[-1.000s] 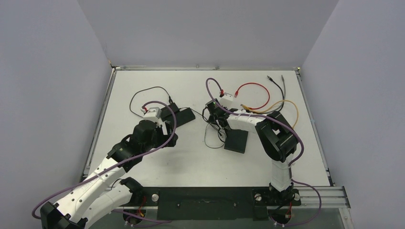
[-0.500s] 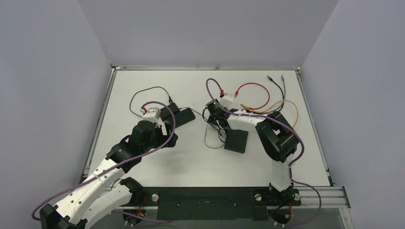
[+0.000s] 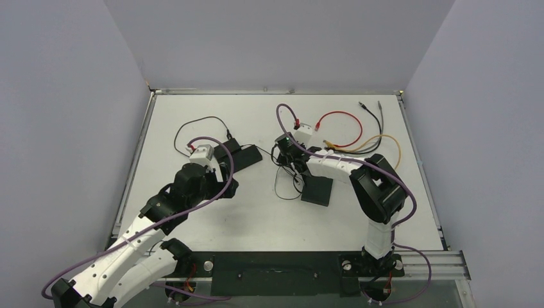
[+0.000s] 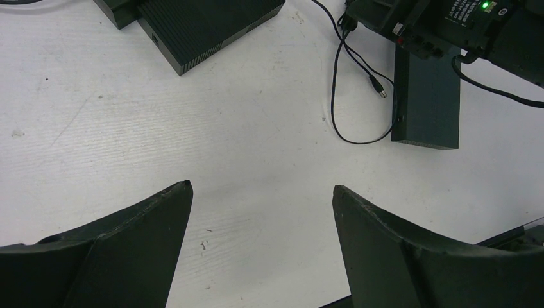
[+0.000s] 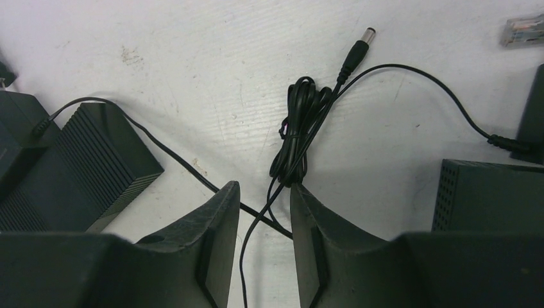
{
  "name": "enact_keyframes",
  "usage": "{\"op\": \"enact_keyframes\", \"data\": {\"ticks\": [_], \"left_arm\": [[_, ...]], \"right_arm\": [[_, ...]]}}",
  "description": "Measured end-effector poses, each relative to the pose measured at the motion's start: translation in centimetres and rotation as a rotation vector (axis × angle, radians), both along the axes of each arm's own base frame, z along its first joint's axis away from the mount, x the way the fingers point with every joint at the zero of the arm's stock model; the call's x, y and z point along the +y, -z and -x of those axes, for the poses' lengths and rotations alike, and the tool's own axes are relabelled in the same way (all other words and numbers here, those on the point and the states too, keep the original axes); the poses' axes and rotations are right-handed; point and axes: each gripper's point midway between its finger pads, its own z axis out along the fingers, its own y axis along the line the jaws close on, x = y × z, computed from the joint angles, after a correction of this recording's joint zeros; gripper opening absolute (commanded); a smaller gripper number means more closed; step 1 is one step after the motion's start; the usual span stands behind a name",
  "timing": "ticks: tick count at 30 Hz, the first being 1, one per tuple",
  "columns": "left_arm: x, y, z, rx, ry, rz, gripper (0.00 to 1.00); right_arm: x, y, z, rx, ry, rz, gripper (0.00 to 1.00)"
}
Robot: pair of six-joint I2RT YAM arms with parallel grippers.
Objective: Insert the plug into the switch port
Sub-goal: Pick up the power from the center of the board.
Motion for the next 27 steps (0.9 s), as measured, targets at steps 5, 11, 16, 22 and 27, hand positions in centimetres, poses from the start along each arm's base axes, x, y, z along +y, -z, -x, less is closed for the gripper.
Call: {"op": "enact_keyframes", "data": {"ticks": [5, 11, 16, 22, 27], "left_arm": [[0.03, -0.16, 0.03, -0.005, -0.002, 0.005, 0.79], [0.16, -0.41, 0.20, -0.014, -0.002, 0.012, 0.78], [0.28, -0.47, 0.38, -0.014, -0.002, 0.013, 0.79], [0.29, -0.45, 0.41, -0.013, -0.002, 0.013, 0.78], [0.28, -0.42, 0.41, -0.012, -0.001, 0.012, 0.79]], "right_arm": [[0.37, 0.11, 0.46, 0.006, -0.007, 0.001, 0.32], [0.58, 0.14, 0.63, 0.010, 0.001, -0.010, 0.31], [0.61, 0.42, 0.66, 0.018, 0.015, -0.018, 0.31], [0.55, 0.84, 0.78, 0.029, 0.024, -0.018, 0.31], [0.51, 0.86, 0.74, 0.031, 0.035, -0.026, 0.28]]}}
